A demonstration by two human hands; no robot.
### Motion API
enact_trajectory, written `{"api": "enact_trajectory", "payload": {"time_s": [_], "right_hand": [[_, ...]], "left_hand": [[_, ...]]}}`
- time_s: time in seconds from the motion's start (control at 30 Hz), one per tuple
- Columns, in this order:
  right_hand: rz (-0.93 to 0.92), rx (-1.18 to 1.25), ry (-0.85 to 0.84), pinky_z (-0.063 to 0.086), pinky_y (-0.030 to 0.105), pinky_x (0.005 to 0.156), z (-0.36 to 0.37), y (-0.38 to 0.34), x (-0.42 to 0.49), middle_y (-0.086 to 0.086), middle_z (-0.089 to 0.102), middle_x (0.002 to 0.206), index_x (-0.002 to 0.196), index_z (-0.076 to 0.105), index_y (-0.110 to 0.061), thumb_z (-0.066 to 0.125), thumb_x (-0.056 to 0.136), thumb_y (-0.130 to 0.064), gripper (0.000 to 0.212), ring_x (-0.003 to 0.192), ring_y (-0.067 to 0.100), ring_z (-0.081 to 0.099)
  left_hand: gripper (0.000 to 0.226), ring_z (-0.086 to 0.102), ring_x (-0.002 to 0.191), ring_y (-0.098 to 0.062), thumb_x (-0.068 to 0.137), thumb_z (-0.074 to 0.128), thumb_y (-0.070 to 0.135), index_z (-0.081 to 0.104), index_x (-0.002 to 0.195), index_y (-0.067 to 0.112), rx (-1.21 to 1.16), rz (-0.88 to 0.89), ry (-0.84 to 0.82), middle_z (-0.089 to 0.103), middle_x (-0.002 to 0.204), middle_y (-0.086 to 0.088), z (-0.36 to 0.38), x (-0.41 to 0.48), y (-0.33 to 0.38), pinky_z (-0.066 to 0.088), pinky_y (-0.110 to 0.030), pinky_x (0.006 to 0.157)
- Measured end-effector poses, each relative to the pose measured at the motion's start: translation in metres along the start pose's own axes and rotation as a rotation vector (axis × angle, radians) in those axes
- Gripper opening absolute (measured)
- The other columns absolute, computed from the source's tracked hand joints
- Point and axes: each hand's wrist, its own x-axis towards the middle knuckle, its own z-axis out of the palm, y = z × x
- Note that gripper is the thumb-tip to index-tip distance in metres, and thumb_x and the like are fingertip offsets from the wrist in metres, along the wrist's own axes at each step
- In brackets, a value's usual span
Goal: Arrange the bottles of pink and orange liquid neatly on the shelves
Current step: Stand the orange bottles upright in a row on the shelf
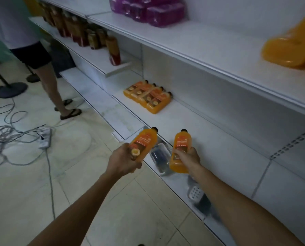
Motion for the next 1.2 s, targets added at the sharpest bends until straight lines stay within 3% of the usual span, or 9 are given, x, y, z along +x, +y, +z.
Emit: {"api": "enact_trajectory", "payload": {"time_s": [0.13,0.27,0.43,0.6,0.73,0.87,1.03,1.1,1.2], "right_hand": [[-0.043,-0.04,-0.025,0.045,0.034,0.082,0.05,-0.034,0.01,0.01,0.056,0.122,0.127,0.044,-0.015,0.076,0.073,-0.037,0.066,0.107,0.03,0.056],[-0.098,-0.043,0.014,0.044,0.034,0.081,0.081,-0.074,0.045,0.008,0.055,0.125,0.128,0.044,-0.018,0.075,0.074,-0.039,0.066,0.104,0.027,0.055],[-0.093,-0.018,0.093,0.043,0.03,0.077,0.109,-0.124,0.117,0.01,0.055,0.126,0.127,0.049,-0.016,0.077,0.072,-0.04,0.066,0.104,0.027,0.057],[-0.046,0.027,0.145,0.046,0.032,0.079,0.138,-0.175,0.201,0.015,0.052,0.129,0.133,0.042,-0.012,0.078,0.072,-0.037,0.074,0.11,0.032,0.056],[-0.105,0.026,0.238,0.045,0.039,0.093,0.163,-0.206,0.248,0.014,0.049,0.135,0.145,0.027,-0.02,0.074,0.076,-0.035,0.085,0.119,0.035,0.051],[-0.149,0.028,0.388,0.049,0.039,0.09,0.184,-0.217,0.279,0.015,0.056,0.128,0.141,0.034,-0.012,0.072,0.08,-0.029,0.074,0.114,0.034,0.055],[0.06,-0.422,0.553,0.036,0.047,0.098,0.194,-0.226,0.308,0.019,0.043,0.136,0.144,0.028,-0.018,0.048,0.088,-0.059,0.072,0.121,0.038,0.04],[0.122,-0.453,0.538,0.033,0.048,0.1,0.196,-0.229,0.311,0.021,0.039,0.137,0.143,0.027,-0.018,0.041,0.089,-0.063,0.071,0.124,0.038,0.036],[0.154,-0.356,0.526,0.032,0.049,0.102,0.2,-0.231,0.308,0.02,0.039,0.138,0.144,0.026,-0.017,0.036,0.092,-0.06,0.068,0.126,0.038,0.035]], "left_hand": [[0.058,0.049,0.063,-0.002,0.067,0.08,0.021,0.052,0.118,0.012,-0.076,0.01,0.031,0.058,0.093,0.001,-0.033,0.042,-0.024,0.036,-0.016,0.052],[0.063,0.058,0.078,-0.014,0.065,0.082,0.028,0.051,0.118,0.013,-0.073,0.029,0.019,0.061,0.099,-0.001,-0.049,0.095,-0.039,0.042,-0.02,0.061],[0.064,0.055,0.081,-0.014,0.068,0.081,0.03,0.05,0.121,0.015,-0.037,0.055,-0.026,0.06,0.105,0.0,-0.059,0.19,-0.038,0.037,-0.014,0.053],[0.066,0.053,0.087,-0.013,0.067,0.081,0.031,0.049,0.123,0.015,-0.001,0.069,-0.041,0.061,0.113,-0.003,-0.068,0.304,-0.031,0.042,-0.022,0.068],[0.065,0.062,0.088,-0.019,0.064,0.082,0.033,0.049,0.118,0.018,0.043,0.096,-0.029,0.065,0.109,-0.003,-0.073,0.382,-0.032,0.05,-0.028,0.073],[0.072,0.062,0.096,-0.023,0.064,0.079,0.032,0.045,0.126,0.018,0.085,0.141,-0.072,0.062,0.114,-0.003,-0.073,0.443,-0.026,0.052,-0.031,0.079],[0.092,0.057,0.108,-0.024,0.056,0.079,0.048,0.038,0.133,0.019,0.064,0.258,-0.151,0.058,0.122,-0.003,-0.059,0.504,-0.023,0.049,-0.034,0.091],[0.101,0.057,0.109,-0.028,0.049,0.069,0.067,0.035,0.132,0.021,0.074,0.284,-0.158,0.059,0.122,-0.005,-0.048,0.526,-0.028,0.049,-0.044,0.093],[0.105,0.042,0.124,-0.033,0.06,0.071,0.065,0.024,0.139,0.014,0.209,0.314,-0.273,0.045,0.136,-0.011,-0.052,0.543,-0.022,0.039,-0.046,0.103]]}}
